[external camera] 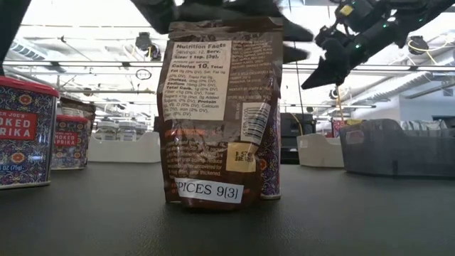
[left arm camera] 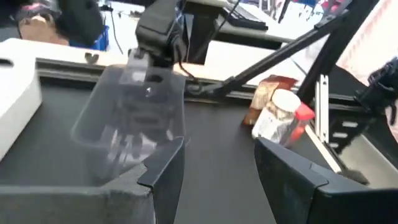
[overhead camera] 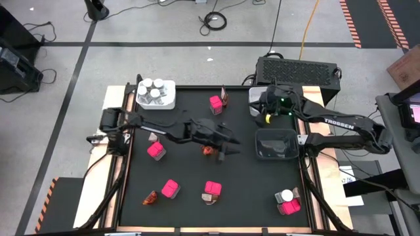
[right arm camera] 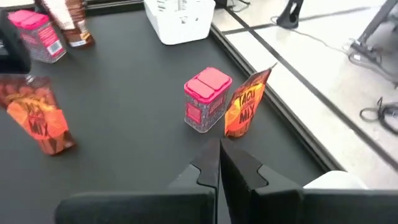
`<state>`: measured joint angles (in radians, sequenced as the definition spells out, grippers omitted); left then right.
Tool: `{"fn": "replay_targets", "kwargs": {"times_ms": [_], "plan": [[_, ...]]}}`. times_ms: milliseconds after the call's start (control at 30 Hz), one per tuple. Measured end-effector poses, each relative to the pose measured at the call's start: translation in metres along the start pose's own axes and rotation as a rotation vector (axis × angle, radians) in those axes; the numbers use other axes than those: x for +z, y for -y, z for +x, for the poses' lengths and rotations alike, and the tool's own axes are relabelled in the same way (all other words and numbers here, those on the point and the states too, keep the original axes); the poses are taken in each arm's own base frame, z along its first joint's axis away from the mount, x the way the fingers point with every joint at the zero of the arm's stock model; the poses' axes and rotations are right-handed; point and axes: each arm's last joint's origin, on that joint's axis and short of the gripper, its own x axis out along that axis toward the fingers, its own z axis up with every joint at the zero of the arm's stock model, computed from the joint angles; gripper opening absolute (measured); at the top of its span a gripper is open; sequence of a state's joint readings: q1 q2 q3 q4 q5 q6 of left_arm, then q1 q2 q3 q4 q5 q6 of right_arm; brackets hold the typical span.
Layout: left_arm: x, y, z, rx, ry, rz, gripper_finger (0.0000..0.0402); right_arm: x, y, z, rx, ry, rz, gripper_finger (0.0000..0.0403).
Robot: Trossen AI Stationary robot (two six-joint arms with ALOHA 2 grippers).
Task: Sort spices by type
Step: Put the white seasoning bottle into the left white bin
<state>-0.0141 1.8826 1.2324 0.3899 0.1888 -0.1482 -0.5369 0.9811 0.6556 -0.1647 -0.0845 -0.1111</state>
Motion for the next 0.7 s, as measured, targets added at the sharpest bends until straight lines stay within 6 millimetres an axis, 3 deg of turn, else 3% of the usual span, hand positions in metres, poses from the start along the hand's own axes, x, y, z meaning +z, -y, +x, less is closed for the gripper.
{"fn": "replay_targets", "kwargs": {"times_ms": [367,700], "plan": [[-0.005,0.031,0.086,-0.050,0.032,0.030,0.0196,-0.008,-0.004,-0.022,0.065,-0.063,-0.078,0.0008],[0.004,0.042,0.122,-0.073,0.110,0.095,0.0196,-0.011,-0.005,-0.026,0.069,-0.090,-0.106,0.0008]]}}
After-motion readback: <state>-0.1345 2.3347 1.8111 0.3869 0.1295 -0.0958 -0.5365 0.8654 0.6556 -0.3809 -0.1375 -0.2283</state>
